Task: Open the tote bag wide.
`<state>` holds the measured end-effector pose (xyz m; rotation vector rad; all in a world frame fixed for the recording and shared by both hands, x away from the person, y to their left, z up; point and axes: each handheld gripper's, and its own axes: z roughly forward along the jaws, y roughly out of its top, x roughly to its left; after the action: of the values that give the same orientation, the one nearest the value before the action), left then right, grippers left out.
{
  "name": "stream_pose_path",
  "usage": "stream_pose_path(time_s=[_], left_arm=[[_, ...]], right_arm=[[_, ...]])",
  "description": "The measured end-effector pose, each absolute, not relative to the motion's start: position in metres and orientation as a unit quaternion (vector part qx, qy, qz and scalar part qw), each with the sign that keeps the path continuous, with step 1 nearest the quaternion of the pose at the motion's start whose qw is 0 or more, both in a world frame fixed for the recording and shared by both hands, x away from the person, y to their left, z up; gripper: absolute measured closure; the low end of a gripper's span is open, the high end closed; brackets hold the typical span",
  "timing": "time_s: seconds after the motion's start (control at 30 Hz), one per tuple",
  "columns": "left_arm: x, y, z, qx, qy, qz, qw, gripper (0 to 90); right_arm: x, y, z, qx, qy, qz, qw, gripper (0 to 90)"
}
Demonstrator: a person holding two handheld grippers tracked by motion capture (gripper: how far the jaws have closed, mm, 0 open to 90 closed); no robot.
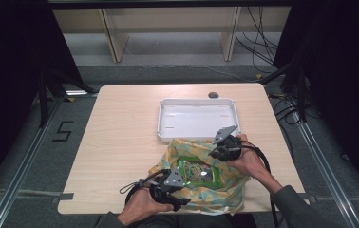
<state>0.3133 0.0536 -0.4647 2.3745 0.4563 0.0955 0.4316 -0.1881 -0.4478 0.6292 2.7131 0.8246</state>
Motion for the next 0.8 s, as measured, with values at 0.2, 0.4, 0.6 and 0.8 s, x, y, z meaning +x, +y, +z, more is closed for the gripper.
stream_pose_path(time_s=[0.2, 0.4, 0.6, 0.8], left_arm=[[0.308, 0.044, -0.476, 0.938, 0.143, 0.037, 0.313, 89.4], [0.3, 0.048, -0.475, 0.943, 0.126, 0.037, 0.306, 89.6], [0.305, 0.051, -0.472, 0.929, 0.165, 0.037, 0.33, 74.8], [0.305, 0.054, -0.456, 0.897, 0.204, 0.051, 0.388, 52.5]], right_arm=[[0.457, -0.198, -0.456, 0.263, 0.918, 0.264, 0.137, 90.0], [0.475, -0.208, -0.459, 0.282, 0.908, 0.265, 0.161, 90.0], [0.484, -0.208, -0.467, 0.302, 0.905, 0.258, 0.154, 84.3], [0.468, -0.21, -0.436, 0.312, 0.884, 0.311, 0.159, 57.6]])
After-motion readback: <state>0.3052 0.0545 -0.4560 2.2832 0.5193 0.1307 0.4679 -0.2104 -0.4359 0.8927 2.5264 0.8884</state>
